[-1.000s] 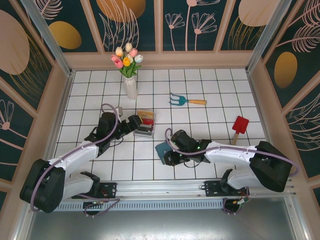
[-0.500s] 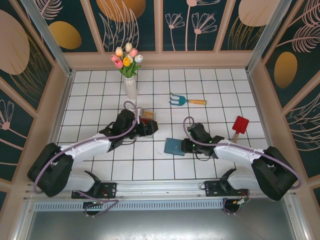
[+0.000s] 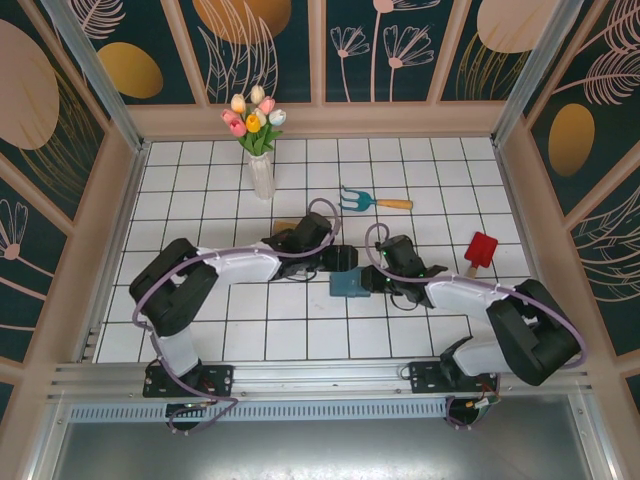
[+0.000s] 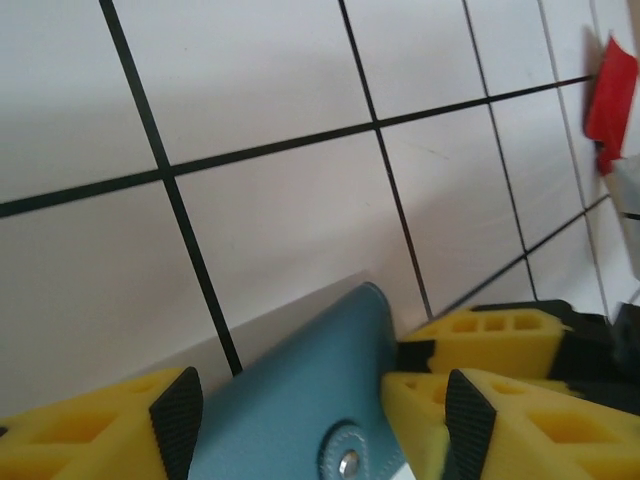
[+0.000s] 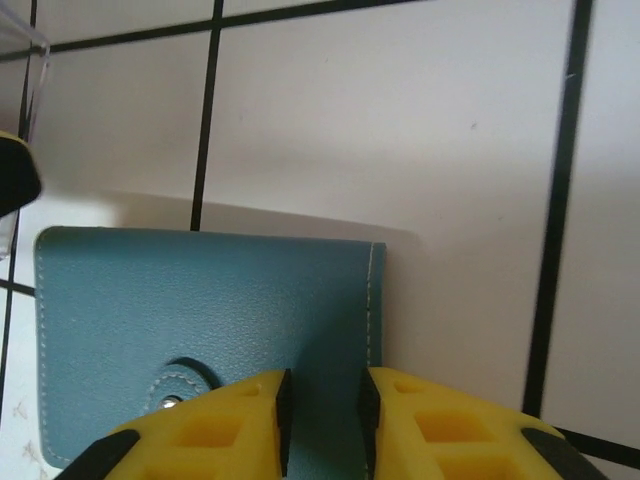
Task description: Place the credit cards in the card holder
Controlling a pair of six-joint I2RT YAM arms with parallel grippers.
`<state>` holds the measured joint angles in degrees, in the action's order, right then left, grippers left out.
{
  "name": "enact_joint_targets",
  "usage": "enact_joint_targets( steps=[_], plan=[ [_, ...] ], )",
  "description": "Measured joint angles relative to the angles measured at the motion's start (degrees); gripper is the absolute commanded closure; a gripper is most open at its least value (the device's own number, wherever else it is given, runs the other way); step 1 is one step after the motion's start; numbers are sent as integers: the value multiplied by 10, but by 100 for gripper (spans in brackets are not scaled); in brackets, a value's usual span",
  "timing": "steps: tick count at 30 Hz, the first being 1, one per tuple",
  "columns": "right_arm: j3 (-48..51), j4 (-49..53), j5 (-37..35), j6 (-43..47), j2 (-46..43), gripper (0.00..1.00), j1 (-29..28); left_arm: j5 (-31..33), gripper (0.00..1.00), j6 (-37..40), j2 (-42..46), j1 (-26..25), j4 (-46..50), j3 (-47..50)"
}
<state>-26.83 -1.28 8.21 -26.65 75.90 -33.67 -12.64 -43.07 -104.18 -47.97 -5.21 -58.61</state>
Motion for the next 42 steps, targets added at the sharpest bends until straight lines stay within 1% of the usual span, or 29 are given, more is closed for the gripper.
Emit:
enact_joint_targets(
  steps=[2, 4, 6, 9, 13, 17, 19, 23, 26, 30, 37, 42],
  plan=[
    [9, 3, 0, -11, -31, 69, 3, 6, 33, 7, -13, -1, 14, -19],
    [29, 6, 0, -26, -83, 69, 4, 14, 33, 14, -24, -2, 26, -38],
    [54, 9, 1, -45, -138, 71, 4, 22, 33, 21, -34, -2, 37, -54],
    [90, 13, 18, -66, -198, 74, 4, 26, 33, 33, -52, -2, 48, -76],
    [121, 10, 64, -85, -224, 76, 4, 26, 35, 50, -81, -3, 67, -106],
    [128, -1, 101, -96, -212, 76, 4, 22, 36, 68, -104, -4, 86, -122],
    [128, -14, 110, -99, -194, 76, 4, 19, 38, 75, -108, -4, 98, -122],
    [125, -29, 111, -100, -139, 77, 4, 8, 39, 86, -109, -4, 107, -122],
    [116, -29, 97, -103, -106, 77, 4, 0, 41, 92, -103, -4, 106, -113],
    [103, -34, 80, -110, -86, 77, 8, -16, 44, 94, -77, -4, 102, -76],
    [89, -41, 67, -112, -63, 76, 14, -64, 48, 80, -21, -4, 84, 8],
    [77, -44, 66, -112, -45, 76, 14, -95, 53, 57, -6, -3, 35, 52]
  ],
)
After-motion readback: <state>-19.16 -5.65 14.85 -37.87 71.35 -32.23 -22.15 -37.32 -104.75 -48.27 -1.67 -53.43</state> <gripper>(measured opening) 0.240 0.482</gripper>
